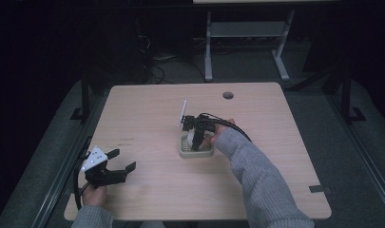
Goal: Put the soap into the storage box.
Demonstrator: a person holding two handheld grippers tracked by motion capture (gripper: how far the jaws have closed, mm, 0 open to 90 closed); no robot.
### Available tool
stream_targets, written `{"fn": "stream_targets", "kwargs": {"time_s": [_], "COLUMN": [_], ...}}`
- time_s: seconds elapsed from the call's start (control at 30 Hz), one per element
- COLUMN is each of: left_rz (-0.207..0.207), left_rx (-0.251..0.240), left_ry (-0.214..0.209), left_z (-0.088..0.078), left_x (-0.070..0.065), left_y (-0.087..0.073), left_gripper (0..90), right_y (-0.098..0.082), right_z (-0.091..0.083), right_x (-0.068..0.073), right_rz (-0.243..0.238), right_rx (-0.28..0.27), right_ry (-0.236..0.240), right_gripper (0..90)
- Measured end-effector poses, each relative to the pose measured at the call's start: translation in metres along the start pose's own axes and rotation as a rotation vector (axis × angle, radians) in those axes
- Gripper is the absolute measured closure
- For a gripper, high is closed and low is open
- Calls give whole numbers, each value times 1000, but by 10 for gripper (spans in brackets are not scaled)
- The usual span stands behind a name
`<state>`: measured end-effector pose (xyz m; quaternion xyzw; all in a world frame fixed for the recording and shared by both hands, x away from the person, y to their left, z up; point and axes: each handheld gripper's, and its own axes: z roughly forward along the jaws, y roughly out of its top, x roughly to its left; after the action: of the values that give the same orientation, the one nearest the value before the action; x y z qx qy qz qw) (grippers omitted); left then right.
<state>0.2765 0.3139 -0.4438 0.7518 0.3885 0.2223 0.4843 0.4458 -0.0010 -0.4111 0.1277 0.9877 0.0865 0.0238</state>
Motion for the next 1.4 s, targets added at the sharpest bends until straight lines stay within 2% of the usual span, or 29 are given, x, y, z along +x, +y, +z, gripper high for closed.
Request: {"fn": "stream_targets", "kwargs": {"time_s": [1.4], "left_rz": [-10], "left_rx": [-4], "left_ry": [2], "left_z": [-1], "left_x": [1], "left_y": [0], "left_gripper": [128], "right_y": [0], "right_z": [3], "right_x": [-3], "right_rz": [6], "right_rx": [-3], "right_ry": [22], "right_gripper": [230]}}
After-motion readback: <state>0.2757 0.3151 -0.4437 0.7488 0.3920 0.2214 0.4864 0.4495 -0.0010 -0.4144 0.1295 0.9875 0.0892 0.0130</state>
